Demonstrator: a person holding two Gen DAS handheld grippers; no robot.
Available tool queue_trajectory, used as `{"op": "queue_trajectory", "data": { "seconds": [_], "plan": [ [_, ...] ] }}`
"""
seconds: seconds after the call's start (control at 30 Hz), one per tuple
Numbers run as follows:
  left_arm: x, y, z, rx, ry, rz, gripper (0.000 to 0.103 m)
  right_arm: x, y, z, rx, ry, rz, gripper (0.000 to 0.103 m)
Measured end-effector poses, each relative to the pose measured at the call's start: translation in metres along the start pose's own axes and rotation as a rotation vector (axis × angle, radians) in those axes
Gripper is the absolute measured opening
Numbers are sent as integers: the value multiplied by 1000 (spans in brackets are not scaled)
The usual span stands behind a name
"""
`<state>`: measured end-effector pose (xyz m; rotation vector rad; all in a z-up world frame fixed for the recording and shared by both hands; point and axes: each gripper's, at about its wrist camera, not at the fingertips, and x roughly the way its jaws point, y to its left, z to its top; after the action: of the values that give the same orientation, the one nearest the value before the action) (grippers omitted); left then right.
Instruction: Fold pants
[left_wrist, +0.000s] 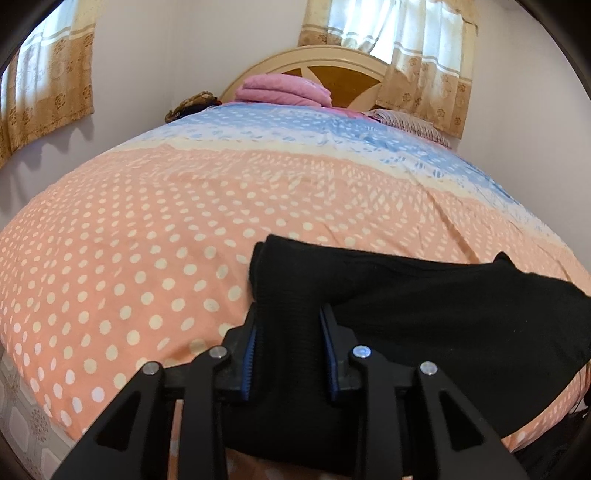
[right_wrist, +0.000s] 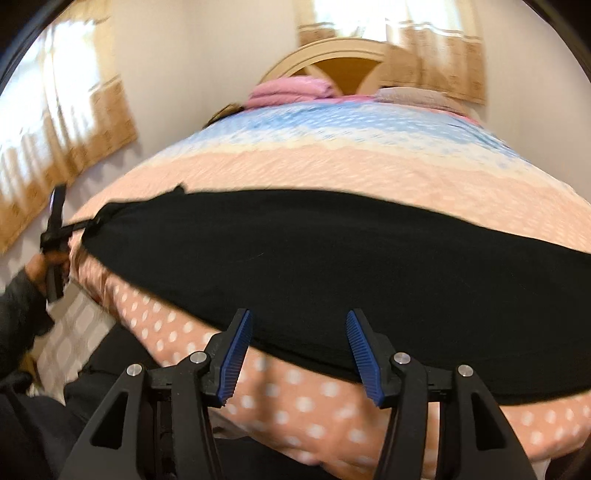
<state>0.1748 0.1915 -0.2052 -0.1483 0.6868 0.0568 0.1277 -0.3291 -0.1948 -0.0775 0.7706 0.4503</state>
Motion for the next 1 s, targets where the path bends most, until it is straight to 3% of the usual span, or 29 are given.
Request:
{"op": "queue_trajectory", "data": {
  "seconds": [0.1,0.17,0.27,0.4,0.57,0.7,1.0],
  "plan": [
    [0,6,-1,-27,0,-17,39,16,17,-2,-70,64,-47,58],
    [-3,11,-2,-45,0,-18,51,14,23,1,-92,74,-35,59],
    [-14,11,-4,-61,-11,-13,53,3,25,6,-64,22,14,59],
    [-33,-1,-2,-31,-56,48,58,9,25,4,-73,28,-57,59],
    [-65,-25,6,-10,-165,87,97,-4,6,10,-7,5,-103,59],
    [-72,-59,14,30,-192,6,98,-24,-17,19,29,-38,-209,59],
    [-44,-175,2,211,-100,-209,98,-35,-91,15,183,-3,-423,59]
  ]
}}
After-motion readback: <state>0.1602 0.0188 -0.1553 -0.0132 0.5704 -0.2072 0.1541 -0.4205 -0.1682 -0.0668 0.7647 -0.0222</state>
